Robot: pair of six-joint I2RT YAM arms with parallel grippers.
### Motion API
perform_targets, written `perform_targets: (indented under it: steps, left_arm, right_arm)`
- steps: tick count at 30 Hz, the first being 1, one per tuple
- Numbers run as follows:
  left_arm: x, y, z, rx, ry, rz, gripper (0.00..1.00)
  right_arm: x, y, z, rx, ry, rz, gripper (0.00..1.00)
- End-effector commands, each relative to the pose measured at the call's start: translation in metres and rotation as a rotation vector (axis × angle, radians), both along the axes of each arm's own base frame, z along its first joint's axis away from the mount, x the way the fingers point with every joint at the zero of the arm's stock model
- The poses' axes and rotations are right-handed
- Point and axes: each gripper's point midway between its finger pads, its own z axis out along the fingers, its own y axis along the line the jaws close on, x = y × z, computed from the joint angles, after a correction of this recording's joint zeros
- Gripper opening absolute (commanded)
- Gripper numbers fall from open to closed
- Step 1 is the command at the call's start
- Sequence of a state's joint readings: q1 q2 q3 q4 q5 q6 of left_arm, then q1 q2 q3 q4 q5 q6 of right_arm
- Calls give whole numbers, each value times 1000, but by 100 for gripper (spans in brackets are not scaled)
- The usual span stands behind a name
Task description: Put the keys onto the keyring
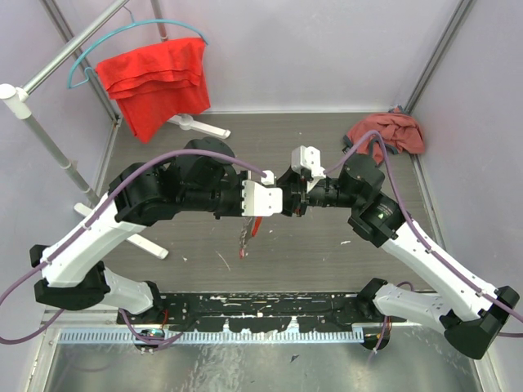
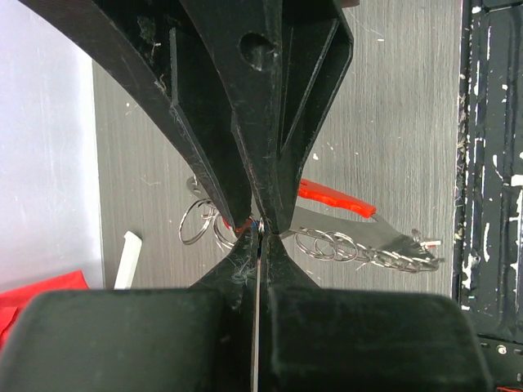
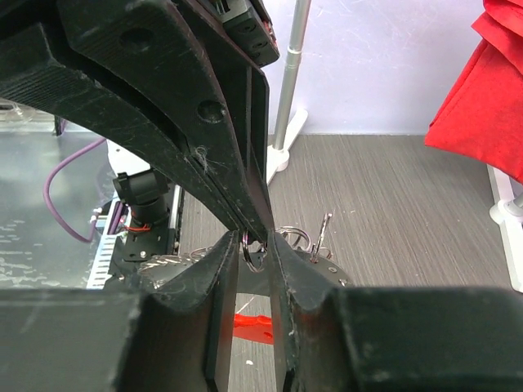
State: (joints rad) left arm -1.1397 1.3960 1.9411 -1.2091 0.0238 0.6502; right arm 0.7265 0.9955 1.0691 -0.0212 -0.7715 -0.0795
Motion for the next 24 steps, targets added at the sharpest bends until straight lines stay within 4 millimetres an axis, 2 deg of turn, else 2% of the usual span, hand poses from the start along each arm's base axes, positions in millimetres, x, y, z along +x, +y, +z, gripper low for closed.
perform_targets:
  steps: [1,4,8,12,19,24]
  left_arm:
    - [-3,-4,26,-101,-38,-21,0]
    - [-4,-4,28,-110,-40,-24,0]
    - [-4,-4,30,-124,-44,-26,0]
    - [-5,-5,35,-162,-53,-30,1]
    - [-15,3,67,-346,-95,-39,30]
    - [-26,5,90,-513,-106,-60,40]
  right_arm:
    - [-1,1,14,38,-42,9,25]
    - [0,2,13,34,-39,8,21]
    - [0,1,15,38,-41,2,3]
    - [-3,-2,27,70,-62,-3,1]
    - [-7,-12,60,147,-131,-38,1]
    - [-20,-20,81,176,-199,-15,1]
